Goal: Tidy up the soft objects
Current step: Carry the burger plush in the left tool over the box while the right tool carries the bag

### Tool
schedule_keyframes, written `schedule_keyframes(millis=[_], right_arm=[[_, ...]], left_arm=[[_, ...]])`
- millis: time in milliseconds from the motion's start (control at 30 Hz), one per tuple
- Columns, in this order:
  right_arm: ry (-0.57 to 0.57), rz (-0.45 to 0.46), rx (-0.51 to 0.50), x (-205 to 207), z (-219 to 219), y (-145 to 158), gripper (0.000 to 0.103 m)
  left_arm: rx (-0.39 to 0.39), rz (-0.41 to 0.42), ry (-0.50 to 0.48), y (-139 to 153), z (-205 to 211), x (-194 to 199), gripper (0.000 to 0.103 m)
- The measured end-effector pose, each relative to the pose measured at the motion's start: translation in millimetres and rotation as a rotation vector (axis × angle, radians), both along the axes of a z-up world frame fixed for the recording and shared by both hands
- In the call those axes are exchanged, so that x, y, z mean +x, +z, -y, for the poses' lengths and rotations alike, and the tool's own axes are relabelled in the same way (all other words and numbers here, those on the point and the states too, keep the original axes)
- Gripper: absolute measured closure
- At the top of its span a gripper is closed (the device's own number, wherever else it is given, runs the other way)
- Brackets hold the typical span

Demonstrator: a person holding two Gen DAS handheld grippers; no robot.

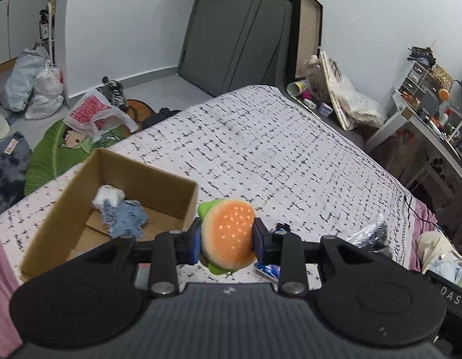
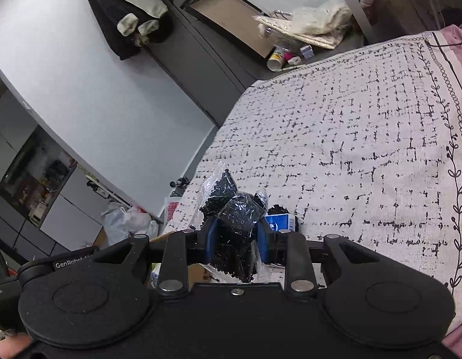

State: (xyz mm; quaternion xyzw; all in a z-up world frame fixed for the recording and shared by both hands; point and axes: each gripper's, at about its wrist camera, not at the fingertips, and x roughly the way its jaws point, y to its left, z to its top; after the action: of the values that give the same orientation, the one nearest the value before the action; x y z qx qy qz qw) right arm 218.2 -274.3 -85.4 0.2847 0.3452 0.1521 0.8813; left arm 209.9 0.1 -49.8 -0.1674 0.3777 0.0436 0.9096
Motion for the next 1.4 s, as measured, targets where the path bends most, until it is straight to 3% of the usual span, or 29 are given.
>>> schedule_keyframes(millis=[700,1167,1400], right_arm=[[0.128,0.070,-0.012,-18,-45,21,0.075],[0.199,0.072,-0.033,-20,-85,17,0.076],[0.227,0.057,-0.037,-20,-100,11,0.075]], left_arm=[[0.034,0.038,0.093,28,-77,-29,0.070],[0.027,0.011,0.112,0,-108,-37,0.070],[-0.031,-0.030,0.125,-27,-123,-38,0.070]])
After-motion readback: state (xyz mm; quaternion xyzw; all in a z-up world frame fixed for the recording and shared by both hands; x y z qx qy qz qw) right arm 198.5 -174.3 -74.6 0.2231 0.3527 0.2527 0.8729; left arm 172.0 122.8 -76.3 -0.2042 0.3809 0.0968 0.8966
